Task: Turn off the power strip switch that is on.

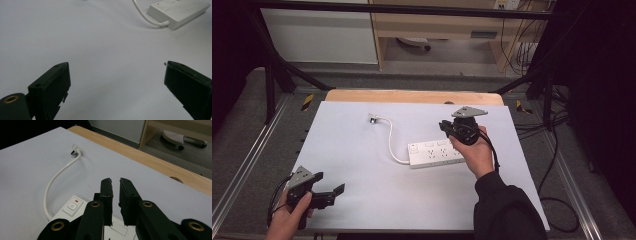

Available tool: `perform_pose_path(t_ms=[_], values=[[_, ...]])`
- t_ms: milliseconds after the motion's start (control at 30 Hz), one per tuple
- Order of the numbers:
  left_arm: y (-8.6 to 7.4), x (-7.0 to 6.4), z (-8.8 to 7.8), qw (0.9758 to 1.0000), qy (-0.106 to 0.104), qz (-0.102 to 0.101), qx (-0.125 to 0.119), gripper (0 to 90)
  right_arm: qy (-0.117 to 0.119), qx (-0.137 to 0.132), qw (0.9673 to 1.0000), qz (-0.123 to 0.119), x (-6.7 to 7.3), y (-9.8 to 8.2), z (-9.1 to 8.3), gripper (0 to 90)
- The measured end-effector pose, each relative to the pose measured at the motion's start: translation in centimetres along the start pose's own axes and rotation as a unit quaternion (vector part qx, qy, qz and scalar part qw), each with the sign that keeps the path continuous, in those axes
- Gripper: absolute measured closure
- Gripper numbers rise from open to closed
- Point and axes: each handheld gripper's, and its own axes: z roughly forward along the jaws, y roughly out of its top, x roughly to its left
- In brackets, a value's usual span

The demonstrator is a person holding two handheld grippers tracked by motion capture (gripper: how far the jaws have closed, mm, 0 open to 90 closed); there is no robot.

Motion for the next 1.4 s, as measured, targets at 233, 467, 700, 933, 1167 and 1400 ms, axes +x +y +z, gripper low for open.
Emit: perform_pose_path(t_ms=[233,467,700,933,1167,1400], values=[[0.0,0.0,0.0,1.0,0.0,0.001,0.001,6.9,-0.002,-0.001,1.0,-0.001,0.1,0.1,0.5,84.0],[0.0,0.0,0.0,1.0,0.001,0.0,0.001,6.9,0.0,-0.005,0.9999,-0.011,0.5,0.2,1.2,88.0],[0.0,0.1,0.0,1.0,0.003,-0.001,0.0,7.0,0.007,-0.004,0.9996,-0.025,1.3,0.1,1.9,90.0],[0.0,0.1,0.0,1.0,0.003,-0.001,0.0,6.9,0.018,0.001,0.9993,-0.032,1.8,-0.1,2.5,90.0],[0.0,0.1,0.0,1.0,0.003,0.0,0.0,6.9,0.024,0.013,0.999,-0.034,2.1,-0.4,3.1,90.0],[0.0,0.1,0.0,1.0,0.002,0.0,0.001,6.9,0.027,0.025,0.9987,-0.035,2.3,-0.9,3.8,90.0]])
